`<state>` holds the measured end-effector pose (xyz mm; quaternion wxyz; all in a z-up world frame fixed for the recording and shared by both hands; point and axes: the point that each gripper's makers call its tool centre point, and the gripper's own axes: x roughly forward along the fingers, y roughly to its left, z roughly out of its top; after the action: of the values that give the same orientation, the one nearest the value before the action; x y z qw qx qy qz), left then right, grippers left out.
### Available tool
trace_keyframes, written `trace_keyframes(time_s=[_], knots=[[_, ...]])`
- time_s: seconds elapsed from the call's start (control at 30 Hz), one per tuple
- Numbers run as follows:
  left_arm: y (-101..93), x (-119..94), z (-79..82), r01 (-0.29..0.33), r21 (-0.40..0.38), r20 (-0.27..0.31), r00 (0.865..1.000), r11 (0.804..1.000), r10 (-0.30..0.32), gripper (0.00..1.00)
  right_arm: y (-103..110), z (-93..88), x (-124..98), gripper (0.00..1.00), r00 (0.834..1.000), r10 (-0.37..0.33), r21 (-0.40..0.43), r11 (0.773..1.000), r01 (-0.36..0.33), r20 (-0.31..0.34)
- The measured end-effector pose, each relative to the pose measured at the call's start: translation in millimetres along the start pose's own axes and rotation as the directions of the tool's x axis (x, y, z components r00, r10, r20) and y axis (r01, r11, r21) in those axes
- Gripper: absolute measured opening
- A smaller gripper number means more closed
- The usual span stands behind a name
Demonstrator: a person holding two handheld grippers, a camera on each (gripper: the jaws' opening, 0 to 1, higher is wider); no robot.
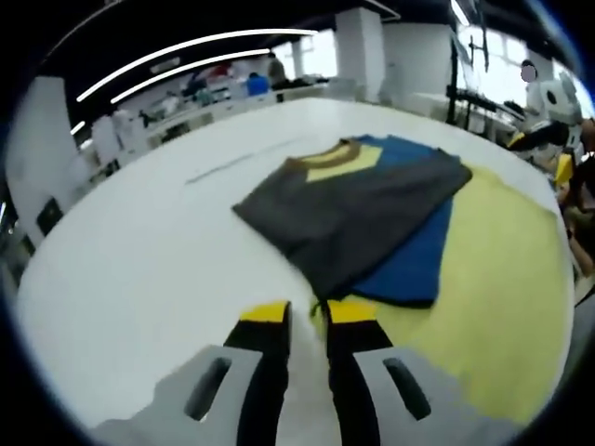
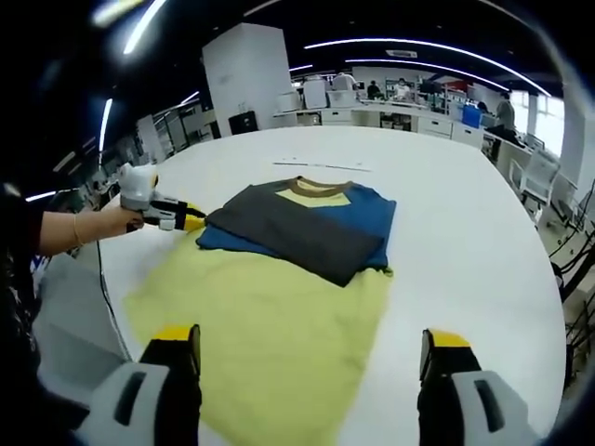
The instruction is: Fold the garment on the visible template until the final outline fits inside the template.
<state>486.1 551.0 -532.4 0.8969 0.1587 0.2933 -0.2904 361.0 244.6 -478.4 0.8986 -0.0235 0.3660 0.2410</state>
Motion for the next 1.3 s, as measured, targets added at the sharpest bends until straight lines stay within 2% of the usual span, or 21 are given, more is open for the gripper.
trace_keyframes(time_s=[0.03,0.3,0.47,0.9,0.97,1.07,1.2,1.3], knots=[[-0.7,0,-0.6,-0.001,0.012,-0.009,1.0,1.0,0.001,0.0,0,-0.4,0,0.99,1.0,0.0,0.001,1.0,0.0,-0.001],[10.2,-5,-1.6,-0.068,0.086,-0.041,0.997,0.994,0.072,0.0,2,-6.2,0,0.99,1.0,0.004,0.005,1.0,-0.004,-0.017],[19.6,-5,-4.3,-0.077,0.036,-0.038,0.996,0.996,0.078,0.0,4,-7.1,1,0.99,1.0,0.011,0.004,1.0,-0.011,-0.019],[23.2,-12,-9.7,-0.099,0.024,-0.048,0.994,0.995,0.1,0.01,13,-10.1,5,0.99,0.999,0.03,0.008,1.0,-0.029,-0.024],[21.5,-13,-10.6,-0.094,0.025,-0.053,0.994,0.995,0.096,0.05,14,-9.9,5,0.99,0.999,0.03,0.007,1.0,-0.03,-0.023],[21.1,-19,-8.1,-0.092,-0.004,-0.039,0.995,0.996,0.092,0.22,15,-9.6,5,0.99,0.999,0.034,0.005,0.999,-0.034,-0.021],[19.1,-29,-4.6,-0.08,-0.008,-0.037,0.996,0.997,0.08,0.29,16,-7.6,4,0.99,0.999,0.038,0.0,0.999,-0.038,-0.015],[13.1,-39,-0.3,-0.056,-0.03,-0.014,0.998,0.998,0.056,0.4,18,-6.5,3,0.99,0.999,0.039,-0.005,0.999,-0.039,-0.011]])
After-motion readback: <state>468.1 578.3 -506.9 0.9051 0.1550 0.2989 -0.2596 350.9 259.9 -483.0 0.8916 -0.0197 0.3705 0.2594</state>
